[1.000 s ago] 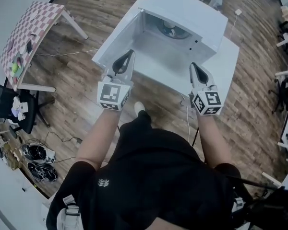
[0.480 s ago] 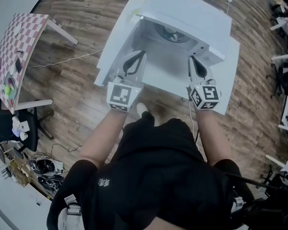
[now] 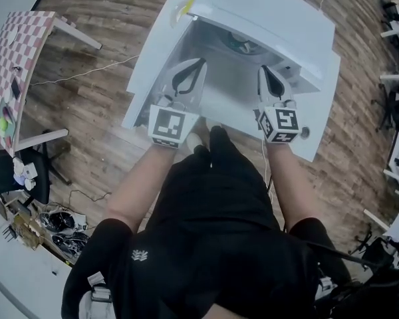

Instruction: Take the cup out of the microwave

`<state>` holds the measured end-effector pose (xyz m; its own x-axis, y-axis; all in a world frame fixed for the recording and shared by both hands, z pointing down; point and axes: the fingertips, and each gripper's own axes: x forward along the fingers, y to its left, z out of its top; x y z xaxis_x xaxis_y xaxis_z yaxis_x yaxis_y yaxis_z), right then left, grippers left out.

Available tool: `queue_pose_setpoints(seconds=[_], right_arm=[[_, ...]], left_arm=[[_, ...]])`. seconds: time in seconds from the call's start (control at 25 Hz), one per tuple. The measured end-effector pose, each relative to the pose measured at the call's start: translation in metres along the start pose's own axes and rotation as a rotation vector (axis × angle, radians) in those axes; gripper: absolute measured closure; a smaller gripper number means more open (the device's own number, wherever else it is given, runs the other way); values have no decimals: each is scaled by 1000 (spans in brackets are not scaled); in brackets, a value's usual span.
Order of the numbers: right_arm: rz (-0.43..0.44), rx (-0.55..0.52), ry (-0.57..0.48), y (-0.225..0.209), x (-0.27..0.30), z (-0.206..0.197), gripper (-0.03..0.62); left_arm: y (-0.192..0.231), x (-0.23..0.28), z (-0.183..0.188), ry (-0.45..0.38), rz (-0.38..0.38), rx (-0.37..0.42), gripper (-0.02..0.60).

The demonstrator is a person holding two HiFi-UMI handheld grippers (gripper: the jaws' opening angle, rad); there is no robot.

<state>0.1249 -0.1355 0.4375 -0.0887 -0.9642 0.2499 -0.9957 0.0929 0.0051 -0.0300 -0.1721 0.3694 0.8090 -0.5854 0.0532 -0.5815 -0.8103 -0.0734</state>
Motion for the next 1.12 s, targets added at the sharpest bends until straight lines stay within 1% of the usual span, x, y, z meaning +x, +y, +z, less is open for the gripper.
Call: queue_pose_setpoints(seconds=[0.12,0.24,0.36,0.48,0.64,0.88,0.96,1.12], right_arm=[[25,-10,-4,-8,20,-15,594],[44,-16,-4,-14,44,-30,568],[55,-8,8,-20,67,-45,543],[60,-14,22,-22,86,-60,512],[86,-20,43,-20,104,-74,397],[109,-16,60,-22,128,-87,279],[107,-15,60,-26,134,-92,249],[103,-2,70,-30,150,-102,227]], left_arm=[[0,15,-15,10,13,15,581],[3,30,-30,31,23,33,581],[8,43,-46,50,35,29,581],[12,52,-59,72,24,34,581],[17,60,-69,76,22,33,581],[24,74,-81,85,36,3,580],[25,80,-87,95,36,0,581],[30,90,-95,99,29,-1,581]])
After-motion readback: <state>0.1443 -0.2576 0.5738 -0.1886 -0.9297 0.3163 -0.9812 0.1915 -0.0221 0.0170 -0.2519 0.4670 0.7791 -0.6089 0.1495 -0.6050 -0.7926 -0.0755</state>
